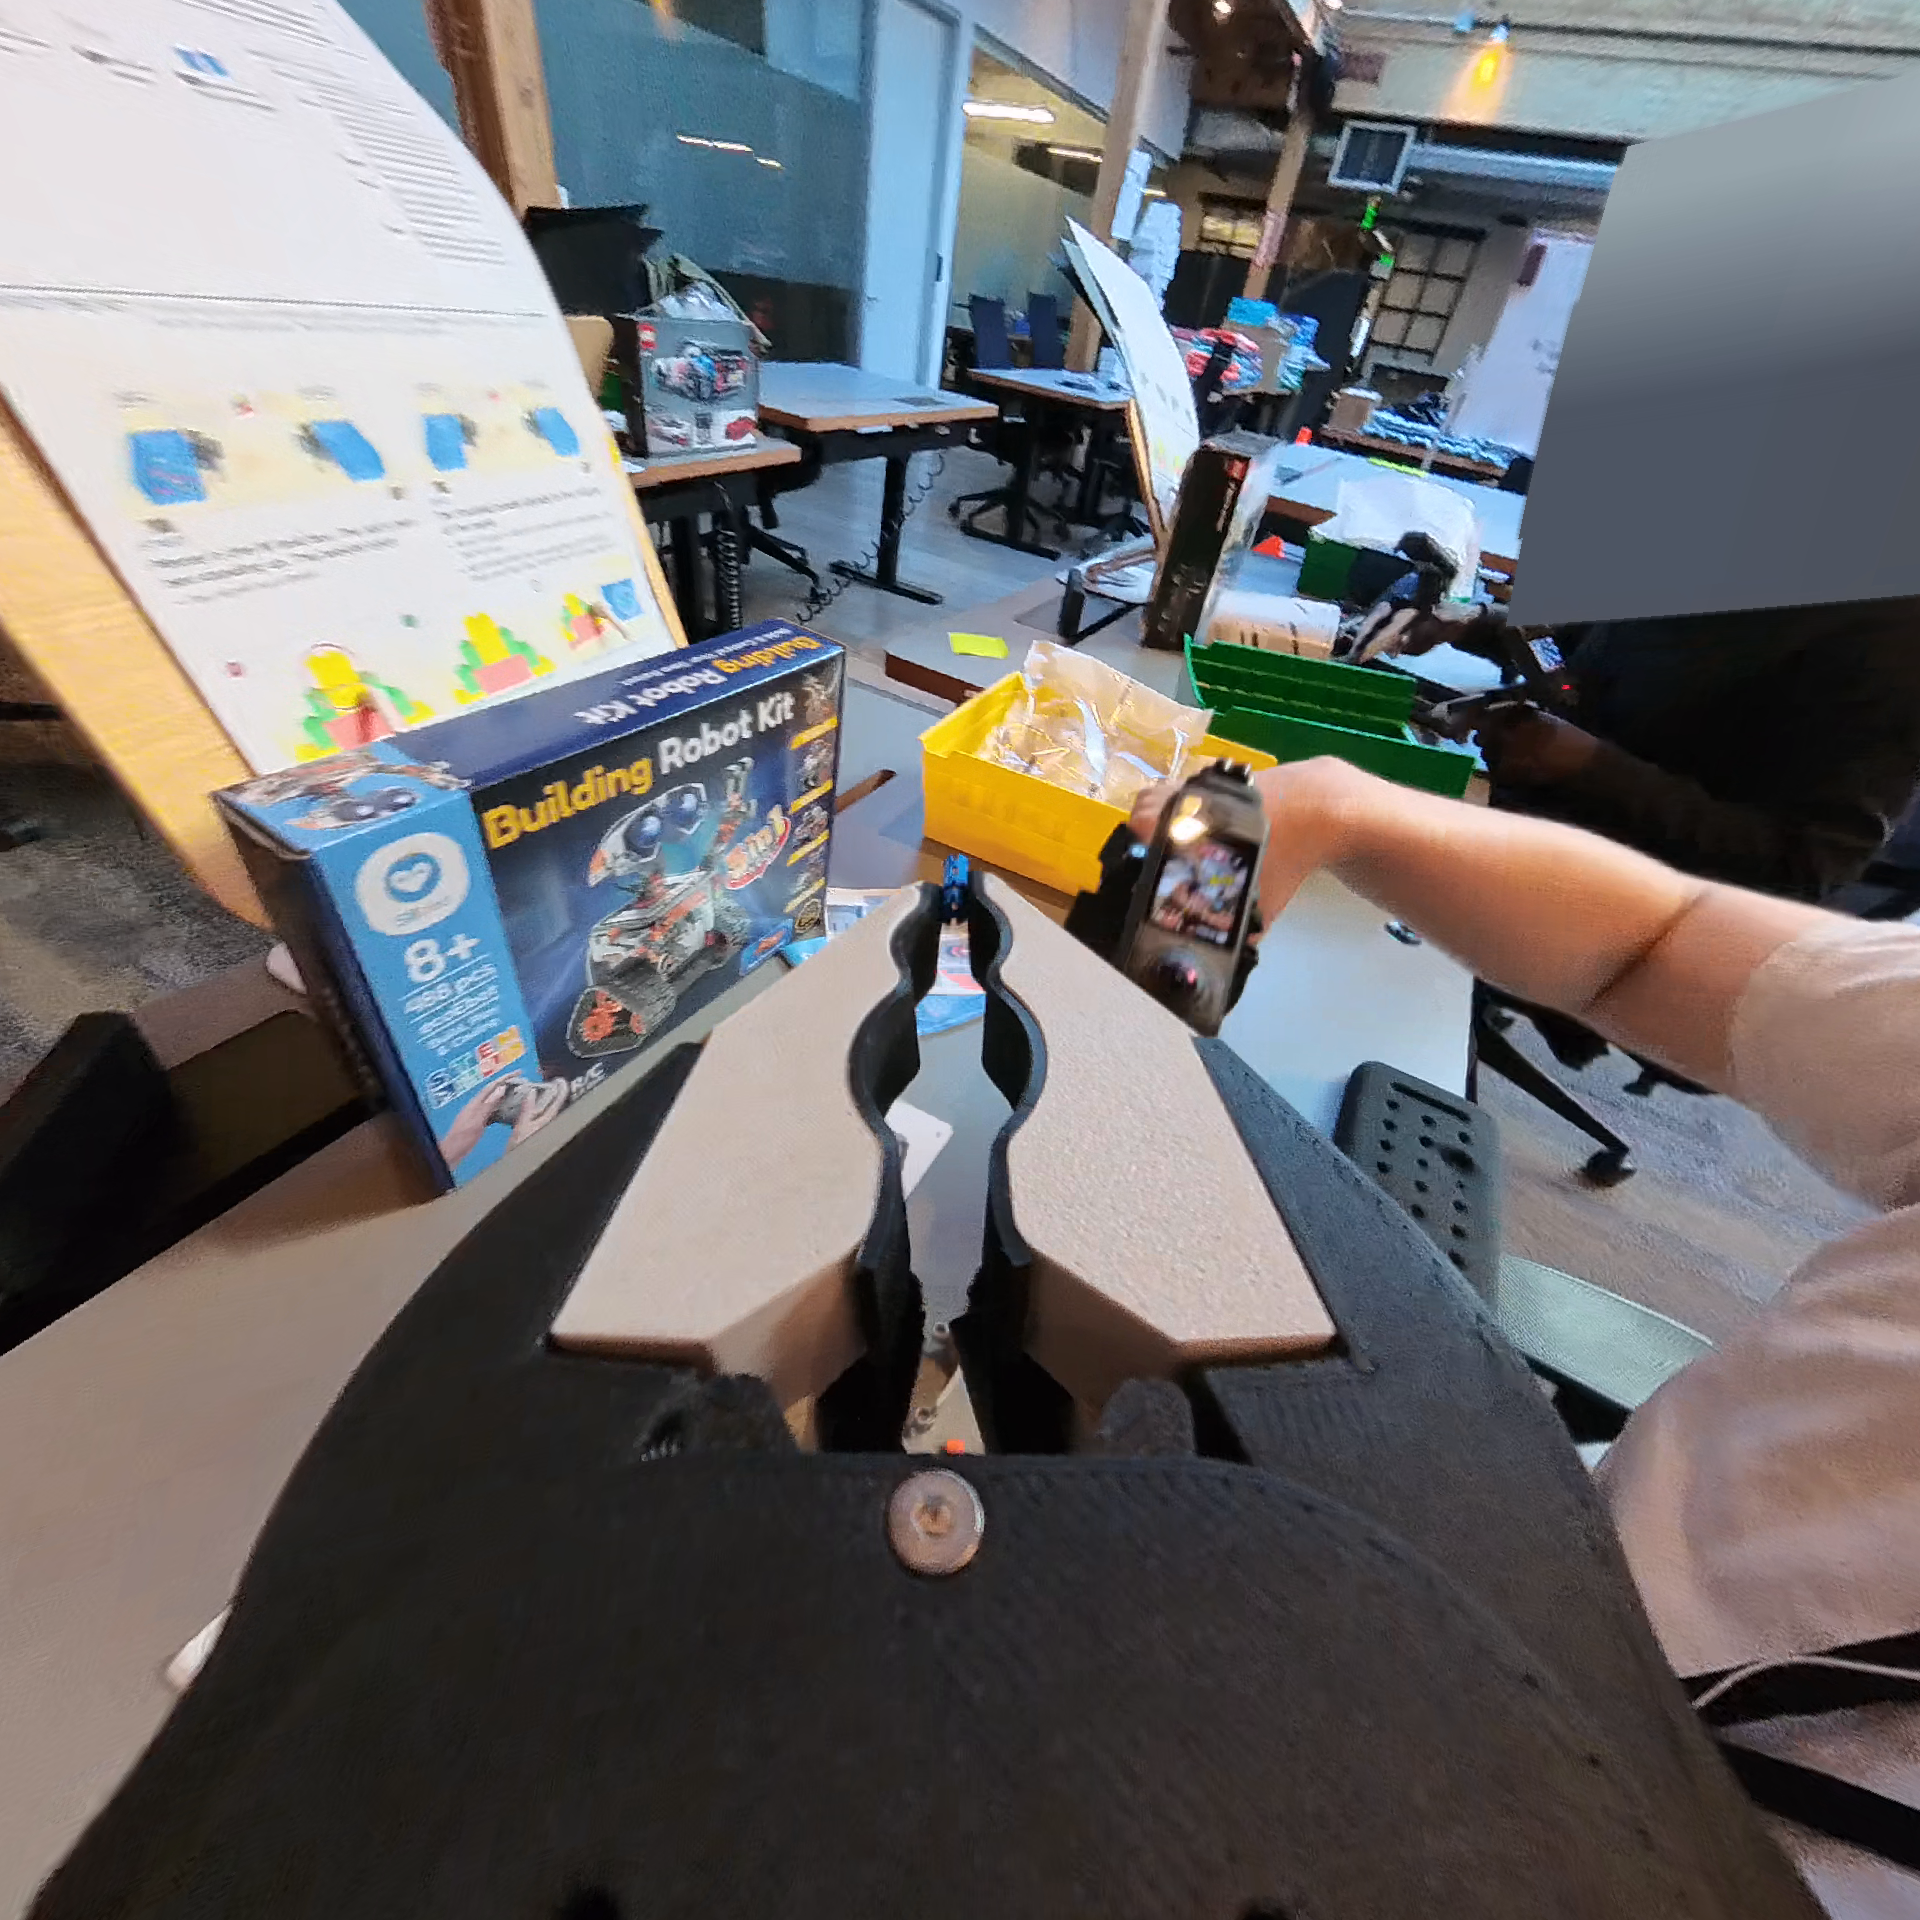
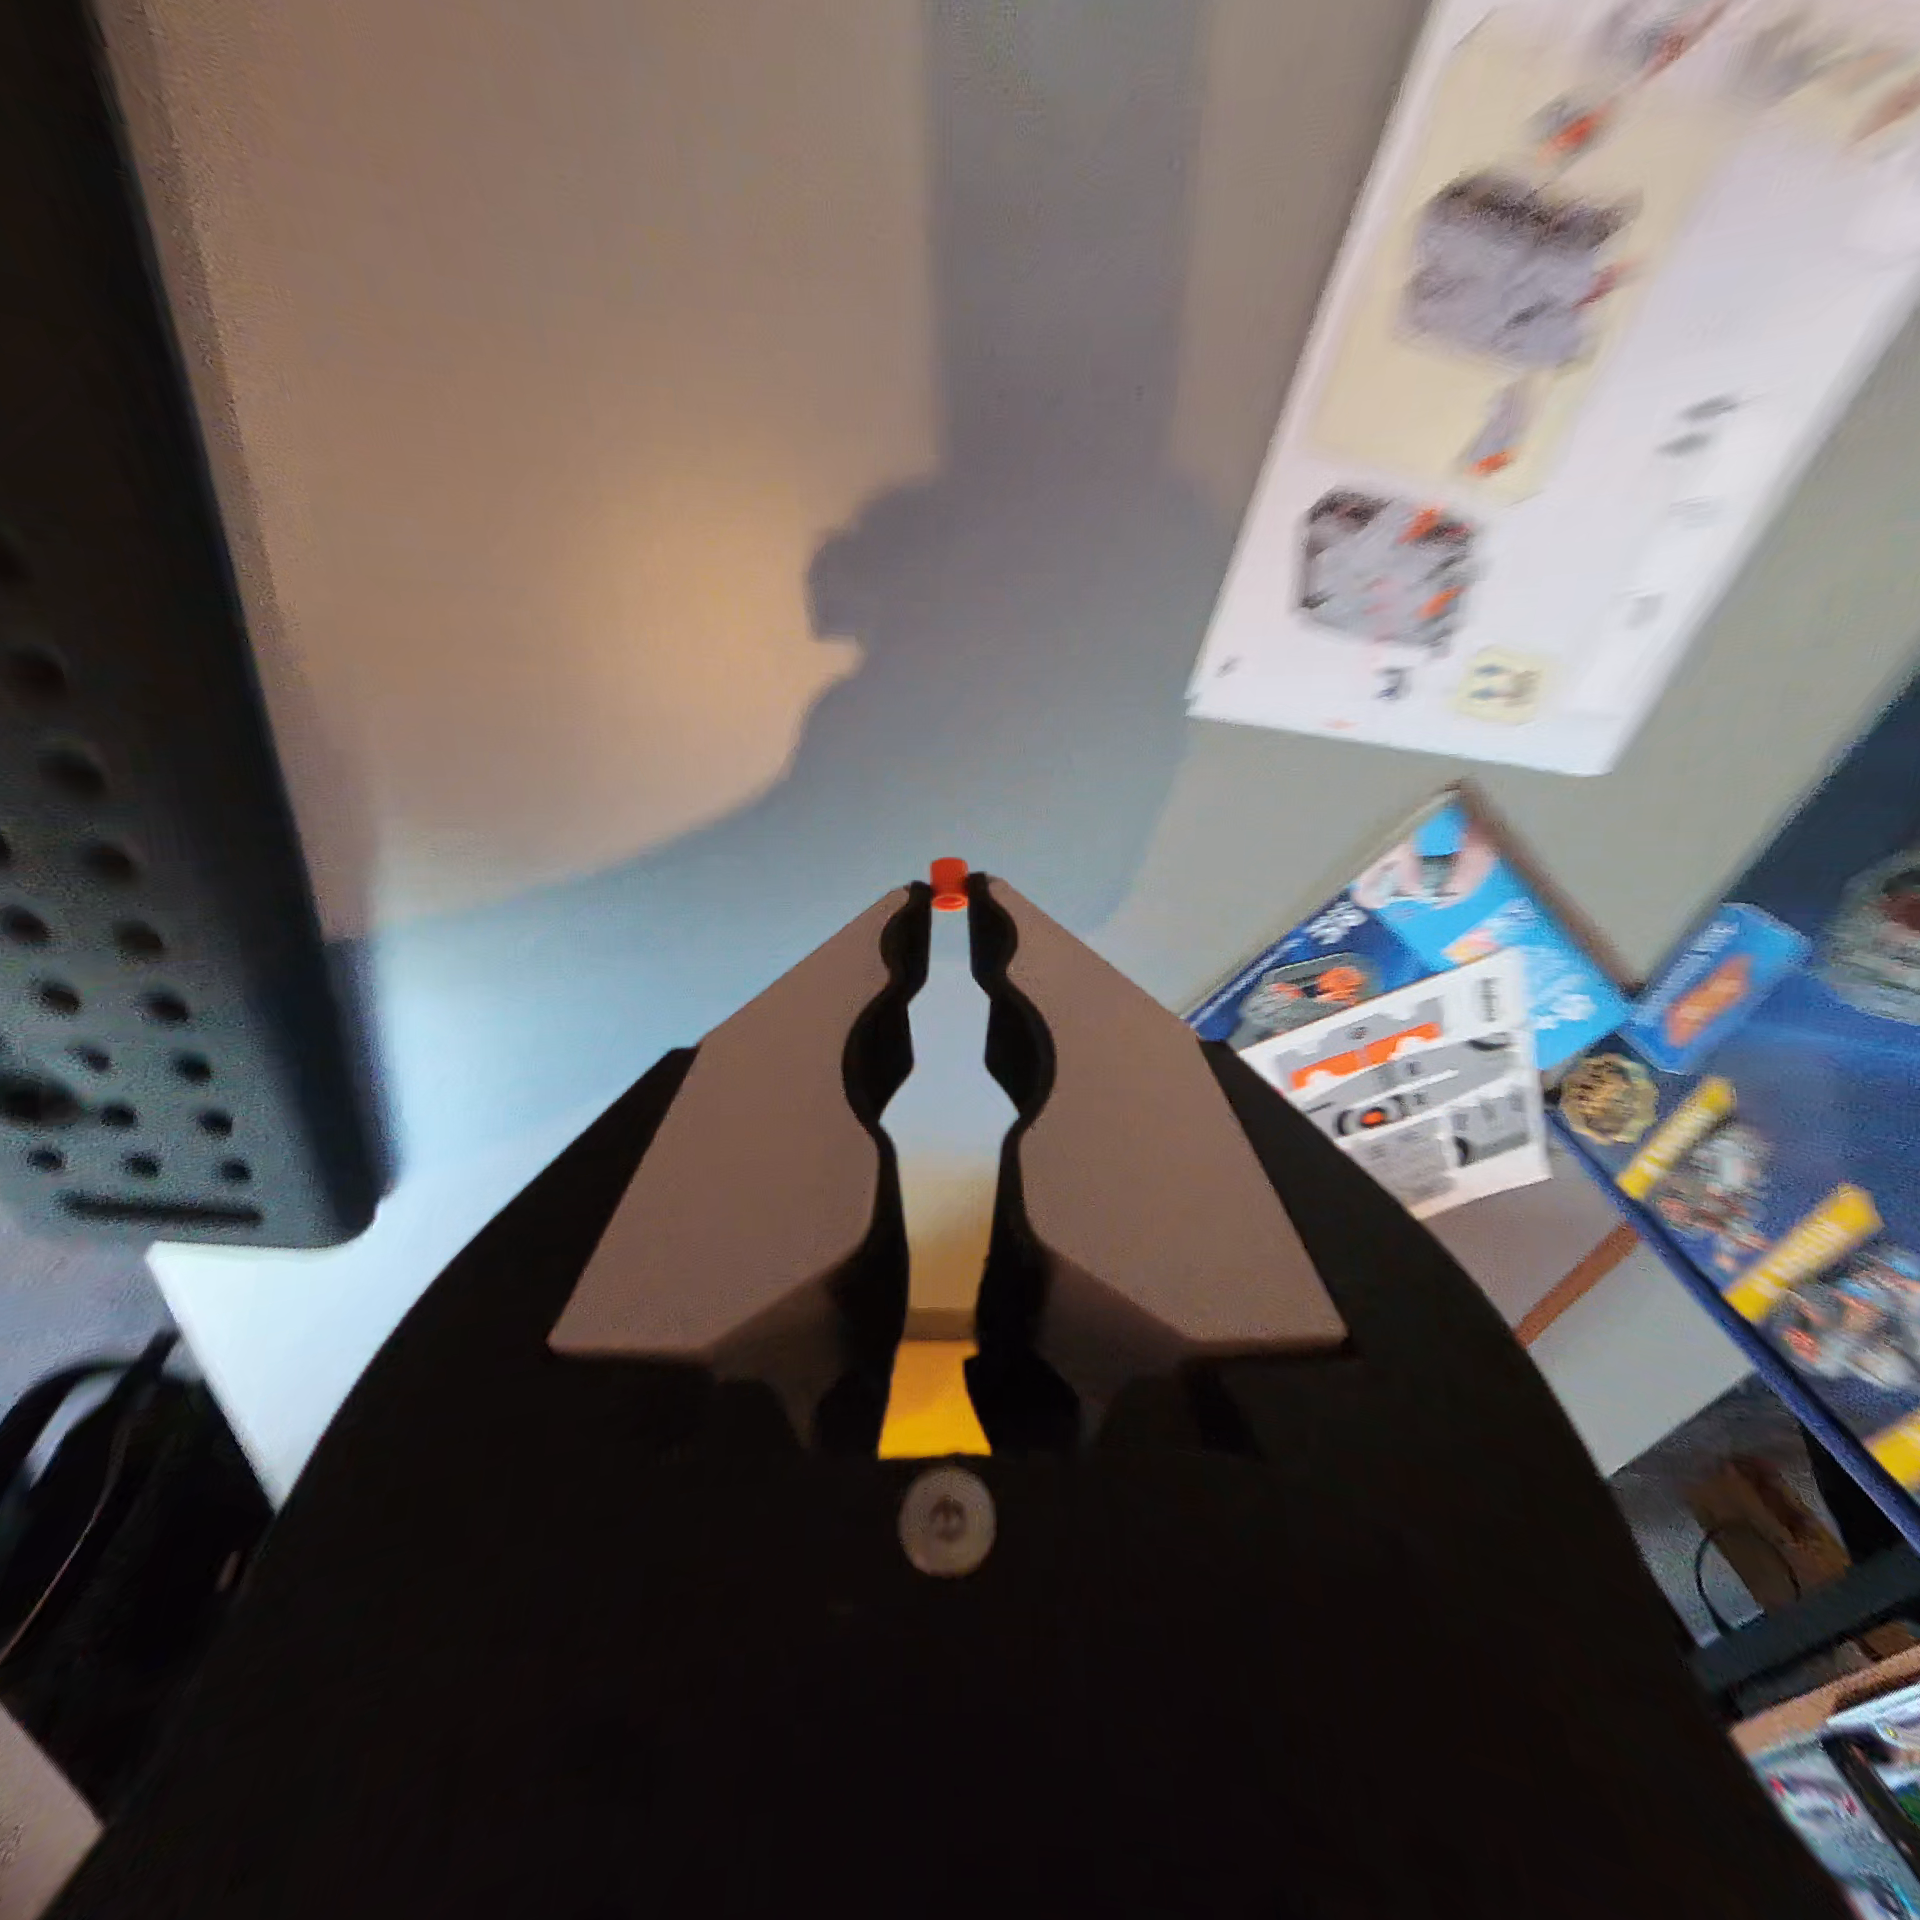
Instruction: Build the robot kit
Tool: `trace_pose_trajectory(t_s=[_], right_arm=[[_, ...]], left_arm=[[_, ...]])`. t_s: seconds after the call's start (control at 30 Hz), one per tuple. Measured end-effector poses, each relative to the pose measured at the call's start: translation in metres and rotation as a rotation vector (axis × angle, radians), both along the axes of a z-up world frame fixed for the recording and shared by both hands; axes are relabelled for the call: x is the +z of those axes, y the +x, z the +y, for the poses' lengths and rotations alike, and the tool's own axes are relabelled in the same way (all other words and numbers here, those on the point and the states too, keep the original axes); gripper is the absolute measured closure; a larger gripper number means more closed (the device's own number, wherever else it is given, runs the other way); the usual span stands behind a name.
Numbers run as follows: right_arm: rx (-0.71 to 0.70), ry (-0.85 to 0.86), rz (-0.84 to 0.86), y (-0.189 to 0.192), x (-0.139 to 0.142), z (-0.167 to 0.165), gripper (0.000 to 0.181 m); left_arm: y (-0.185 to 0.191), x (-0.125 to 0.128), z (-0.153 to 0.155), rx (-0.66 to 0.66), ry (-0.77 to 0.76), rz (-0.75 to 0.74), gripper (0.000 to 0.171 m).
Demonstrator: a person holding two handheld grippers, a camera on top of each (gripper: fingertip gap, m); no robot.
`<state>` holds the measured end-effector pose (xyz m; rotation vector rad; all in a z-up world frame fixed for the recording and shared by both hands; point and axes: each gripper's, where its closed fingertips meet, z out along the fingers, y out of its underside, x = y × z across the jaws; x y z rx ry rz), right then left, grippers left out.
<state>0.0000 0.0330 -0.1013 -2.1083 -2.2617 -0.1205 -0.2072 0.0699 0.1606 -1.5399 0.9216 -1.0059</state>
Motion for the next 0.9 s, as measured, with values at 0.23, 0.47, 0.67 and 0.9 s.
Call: trace_pose_trajectory(t_s=[0.23,0.47,0.67,0.9], right_arm=[[-0.039,-0.126,-0.353,0.047,-0.045,-0.007,0.175],[-0.061,-0.143,-0.424,0.059,-0.063,-0.011,0.175],[-0.059,-0.127,-0.441,0.061,-0.064,-0.01,0.175],[-0.063,-0.12,-0.446,0.061,-0.067,-0.01,0.172]], left_arm=[[-0.023,0.012,-0.006,0.008,0.001,-0.062,0.168],[-0.023,0.012,-0.009,-0.01,-0.004,-0.068,0.168],[-0.022,0.012,-0.01,-0.013,-0.007,-0.069,0.168],[-0.02,0.011,-0.01,-0.041,-0.029,-0.078,0.169]])
